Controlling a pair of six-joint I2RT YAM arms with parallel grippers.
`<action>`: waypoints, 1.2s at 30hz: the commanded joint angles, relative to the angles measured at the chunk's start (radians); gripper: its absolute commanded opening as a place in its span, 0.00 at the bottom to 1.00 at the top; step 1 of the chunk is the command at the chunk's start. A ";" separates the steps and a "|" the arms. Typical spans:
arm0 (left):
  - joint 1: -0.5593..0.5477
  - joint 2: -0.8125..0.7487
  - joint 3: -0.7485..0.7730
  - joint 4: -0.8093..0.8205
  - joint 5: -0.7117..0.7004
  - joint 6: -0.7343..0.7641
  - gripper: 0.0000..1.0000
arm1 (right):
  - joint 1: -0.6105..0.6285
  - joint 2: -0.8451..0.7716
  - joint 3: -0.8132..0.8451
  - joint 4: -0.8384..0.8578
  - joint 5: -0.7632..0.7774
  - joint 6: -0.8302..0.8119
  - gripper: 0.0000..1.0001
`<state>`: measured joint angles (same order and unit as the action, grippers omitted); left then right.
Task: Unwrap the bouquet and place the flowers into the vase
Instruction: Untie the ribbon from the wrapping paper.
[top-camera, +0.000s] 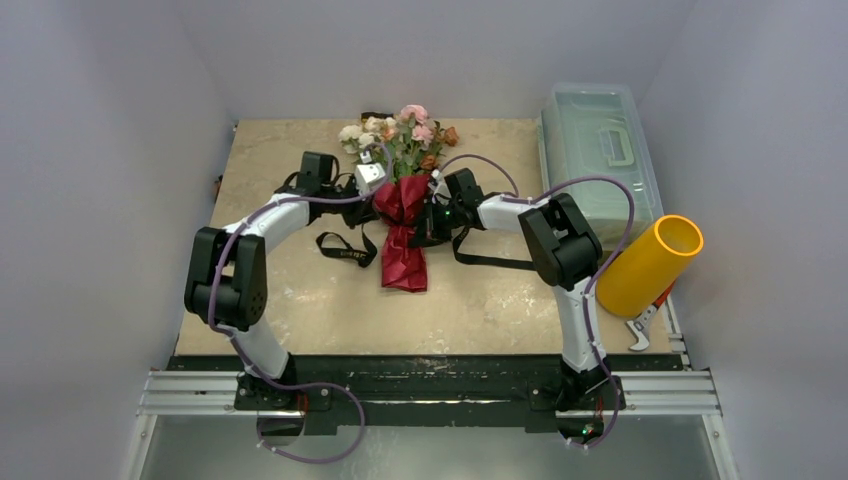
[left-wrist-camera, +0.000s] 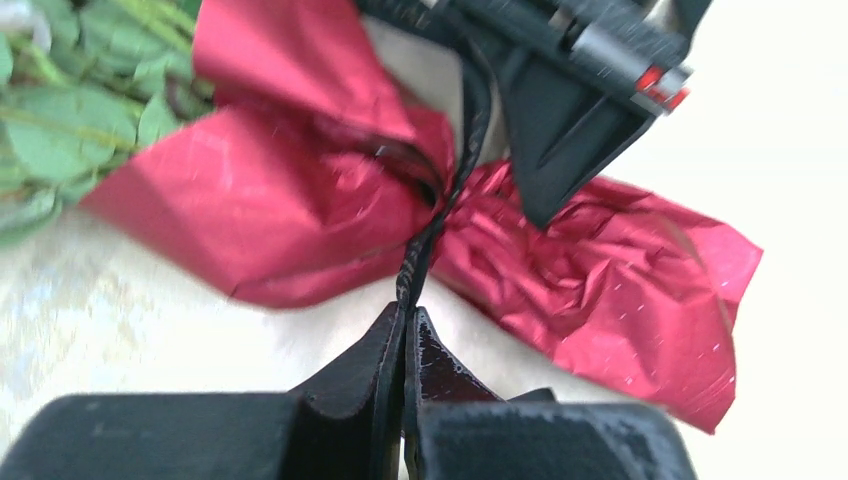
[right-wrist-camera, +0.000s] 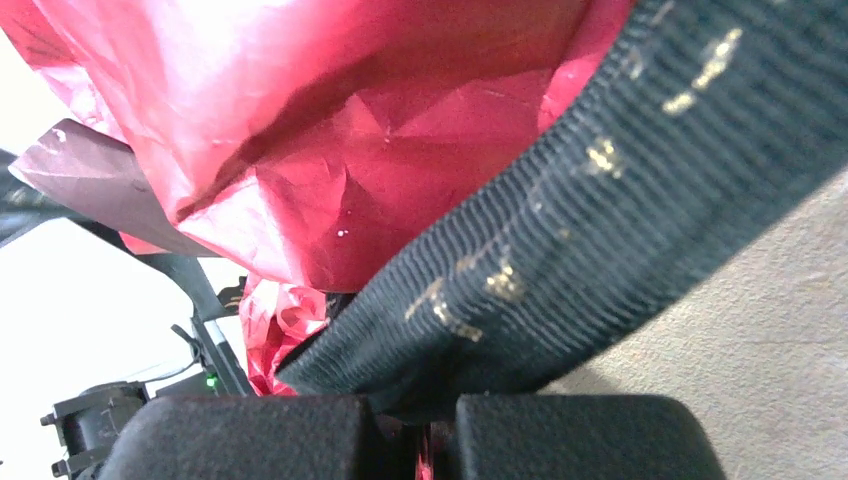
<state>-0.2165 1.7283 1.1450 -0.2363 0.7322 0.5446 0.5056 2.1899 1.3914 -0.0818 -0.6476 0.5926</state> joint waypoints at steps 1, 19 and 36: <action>0.076 -0.006 -0.023 0.026 -0.013 0.028 0.00 | -0.003 0.007 -0.022 -0.063 0.160 -0.044 0.00; -0.089 -0.070 0.040 0.221 0.100 -0.263 0.00 | -0.001 -0.003 -0.016 -0.089 0.209 -0.068 0.00; 0.104 0.048 -0.099 0.007 -0.192 0.069 0.00 | -0.001 -0.008 -0.026 -0.072 0.178 -0.046 0.00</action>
<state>-0.1326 1.7660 1.0595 -0.1867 0.6163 0.4770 0.5125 2.1769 1.3949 -0.1009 -0.5983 0.5831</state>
